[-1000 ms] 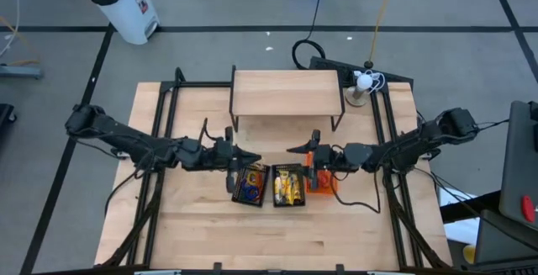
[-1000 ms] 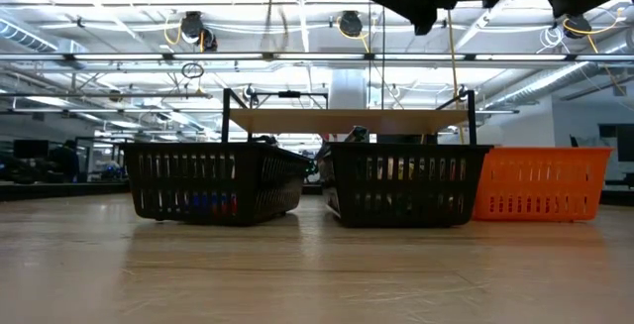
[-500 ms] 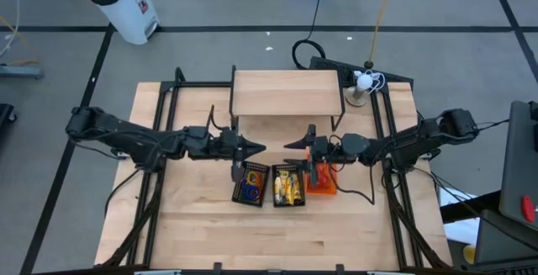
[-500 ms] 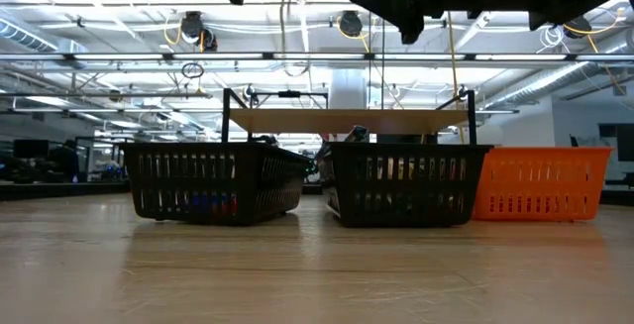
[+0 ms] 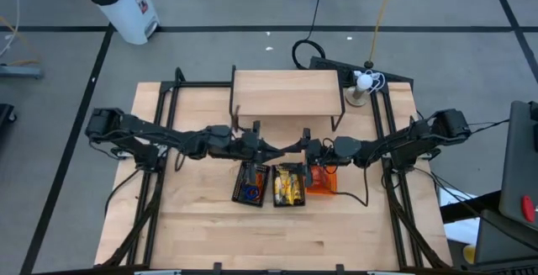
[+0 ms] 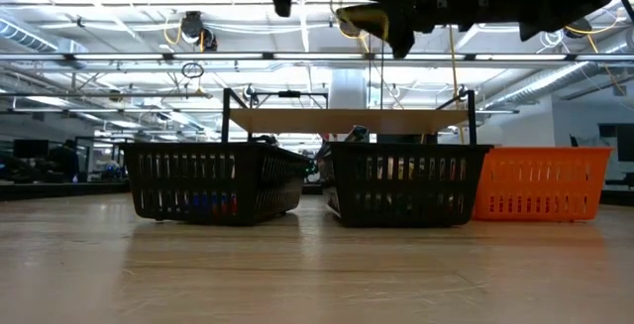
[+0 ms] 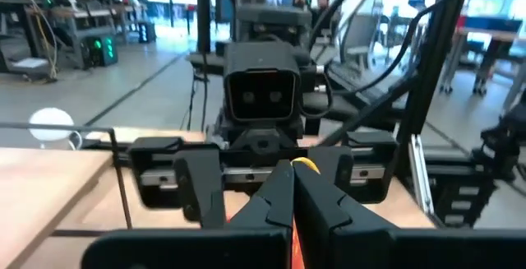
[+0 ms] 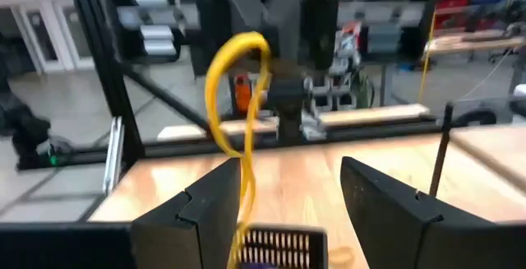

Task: Pick & Place Office Desk Supplies
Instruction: Put the bottom yellow rubber band into the orange basket

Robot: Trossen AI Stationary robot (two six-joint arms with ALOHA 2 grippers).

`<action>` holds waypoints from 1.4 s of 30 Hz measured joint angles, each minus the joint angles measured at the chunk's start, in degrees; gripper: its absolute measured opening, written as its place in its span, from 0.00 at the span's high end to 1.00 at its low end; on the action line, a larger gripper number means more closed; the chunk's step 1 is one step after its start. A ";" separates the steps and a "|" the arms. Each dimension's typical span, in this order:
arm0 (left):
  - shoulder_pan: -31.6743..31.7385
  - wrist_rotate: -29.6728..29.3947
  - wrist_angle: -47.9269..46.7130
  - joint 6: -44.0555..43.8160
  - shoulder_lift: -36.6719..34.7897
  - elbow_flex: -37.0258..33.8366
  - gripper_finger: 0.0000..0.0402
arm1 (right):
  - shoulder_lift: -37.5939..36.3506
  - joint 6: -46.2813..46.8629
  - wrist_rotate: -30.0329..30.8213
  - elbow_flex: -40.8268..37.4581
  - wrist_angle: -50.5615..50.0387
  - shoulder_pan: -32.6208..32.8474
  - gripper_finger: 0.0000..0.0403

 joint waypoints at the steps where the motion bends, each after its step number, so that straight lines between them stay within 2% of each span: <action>1: -0.01 0.03 -1.24 0.19 0.73 1.01 1.00 | 0.61 -0.02 -0.78 0.21 0.12 -0.01 0.51; 8: -0.04 0.53 -6.40 1.69 4.33 5.58 1.00 | 2.87 0.54 -2.19 1.88 -0.70 -0.04 0.51; 11: -0.04 0.62 -6.92 1.78 4.49 5.59 1.00 | 2.88 1.82 -2.01 2.00 -1.25 -0.04 0.54; 13: -0.05 0.64 -7.37 1.85 4.38 5.61 1.00 | 2.82 1.75 -1.97 2.04 -1.45 -0.04 0.61; 19: -0.26 0.64 -8.69 1.93 3.97 5.61 1.00 | 2.32 -1.37 -2.16 2.07 -2.51 0.42 0.94; 20: -0.26 0.64 -9.14 1.99 3.79 5.61 1.00 | 2.37 -1.95 -2.14 2.07 -3.13 0.44 0.97; 27: -0.53 -1.65 -13.70 2.18 0.96 5.61 1.00 | 2.41 -0.66 -1.99 2.04 -6.18 -0.34 1.00; 32: -2.00 -6.68 -18.47 3.95 -1.78 5.61 1.00 | 2.21 -0.46 -2.01 2.03 -6.94 -0.44 1.00; 36: -3.01 -9.34 -20.86 3.97 -3.78 5.61 1.00 | 0.29 -0.24 -1.92 2.02 -8.97 -0.44 1.00; 42: -4.04 -9.65 -24.02 5.01 -5.03 5.53 0.97 | -4.21 0.44 -1.40 2.00 -14.90 -0.44 1.00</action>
